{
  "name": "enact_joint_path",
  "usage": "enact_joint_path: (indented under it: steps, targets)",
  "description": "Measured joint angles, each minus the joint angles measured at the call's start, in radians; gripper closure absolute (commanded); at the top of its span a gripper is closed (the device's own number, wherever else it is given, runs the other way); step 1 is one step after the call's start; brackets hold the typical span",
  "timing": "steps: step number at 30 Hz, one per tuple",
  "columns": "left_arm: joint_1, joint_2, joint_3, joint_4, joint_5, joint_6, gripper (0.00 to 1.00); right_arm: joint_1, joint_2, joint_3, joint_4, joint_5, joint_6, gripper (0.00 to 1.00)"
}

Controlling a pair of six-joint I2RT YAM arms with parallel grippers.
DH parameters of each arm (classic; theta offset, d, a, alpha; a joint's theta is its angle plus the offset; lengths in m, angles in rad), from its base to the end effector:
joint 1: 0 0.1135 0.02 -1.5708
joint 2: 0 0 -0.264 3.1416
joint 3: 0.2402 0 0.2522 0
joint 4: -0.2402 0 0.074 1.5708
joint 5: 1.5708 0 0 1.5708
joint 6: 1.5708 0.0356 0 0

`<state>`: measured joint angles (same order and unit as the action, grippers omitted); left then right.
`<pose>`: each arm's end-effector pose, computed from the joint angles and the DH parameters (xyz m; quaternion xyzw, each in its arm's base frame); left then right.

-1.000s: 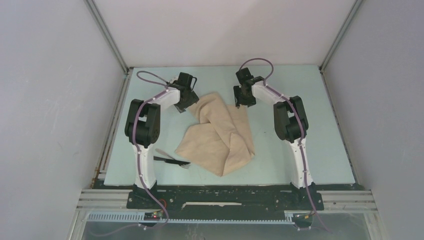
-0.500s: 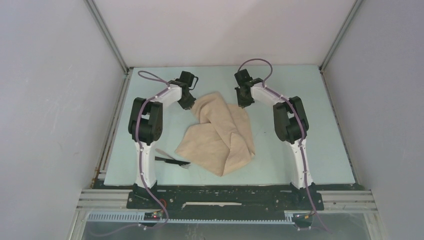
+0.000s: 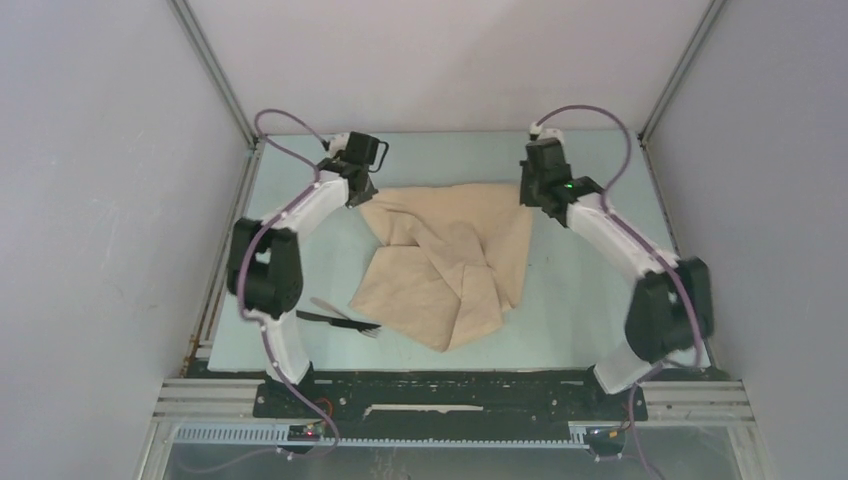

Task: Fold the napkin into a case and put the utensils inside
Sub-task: Flatten out the crumpled napkin at the center of the board.

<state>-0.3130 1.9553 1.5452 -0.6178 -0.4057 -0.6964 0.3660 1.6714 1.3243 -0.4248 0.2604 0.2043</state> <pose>0.4065 -0.1168 0.2242 -0.2328 0.9161 0.0429 0.3237 0.3534 0.1256 0.2736 -0.0234 0.9146 -0.0063 0.4037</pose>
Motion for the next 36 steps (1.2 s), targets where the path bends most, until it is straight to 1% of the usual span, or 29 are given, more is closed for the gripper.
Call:
enact_joint_path:
  steps: [3, 4, 5, 8, 12, 15, 19, 23, 25, 28, 31, 33, 35, 36]
  targets:
    - [-0.038, -0.206, -0.043, 0.032, -0.073, 0.064, 1.00, -0.002, -0.196, -0.050, 0.023, 0.028, 0.003, 1.00]
    - [-0.058, -0.270, -0.049, 0.045, -0.096, 0.080, 1.00, 0.004, -0.286, -0.063, 0.031, 0.044, 0.003, 1.00]
    - [-0.080, -0.336, -0.054, 0.065, -0.119, 0.100, 1.00, 0.012, -0.316, -0.066, 0.033, 0.049, 0.003, 1.00]
    - [-0.154, -0.530, -0.081, 0.124, -0.172, 0.150, 1.00, 0.052, -0.475, -0.084, 0.042, 0.081, 0.002, 1.00]
    - [-0.235, -0.776, -0.137, 0.196, -0.213, 0.211, 1.00, 0.108, -0.654, -0.095, 0.029, 0.108, -0.002, 1.00]
    - [-0.254, -0.900, -0.157, 0.228, -0.223, 0.246, 1.00, 0.140, -0.763, -0.101, 0.019, 0.116, -0.006, 1.00]
    - [-0.277, -1.007, -0.158, 0.257, -0.213, 0.270, 1.00, 0.196, -0.905, -0.104, 0.017, 0.113, -0.019, 1.00]
    - [-0.309, -1.062, -0.158, 0.277, -0.186, 0.280, 1.00, 0.224, -1.020, -0.104, 0.031, 0.087, -0.024, 1.00]
    - [-0.319, -1.078, -0.157, 0.294, -0.167, 0.281, 1.00, 0.226, -1.054, -0.104, 0.049, 0.080, -0.025, 1.00]
    - [-0.322, -1.071, -0.145, 0.313, -0.155, 0.287, 1.00, 0.226, -1.063, -0.104, 0.080, 0.097, -0.032, 1.00]
    - [-0.323, -1.014, -0.105, 0.328, -0.160, 0.296, 1.00, 0.223, -1.026, -0.099, 0.088, 0.161, -0.043, 1.00]
    - [-0.323, -0.937, -0.061, 0.349, -0.183, 0.307, 1.00, 0.186, -0.959, -0.076, 0.087, 0.202, -0.043, 1.00]
    - [-0.320, -0.848, -0.022, 0.364, -0.214, 0.317, 1.00, 0.107, -0.882, -0.065, 0.087, 0.200, -0.033, 1.00]
    - [-0.308, -0.785, 0.010, 0.368, -0.226, 0.322, 1.00, 0.017, -0.826, -0.064, 0.085, 0.167, -0.014, 1.00]
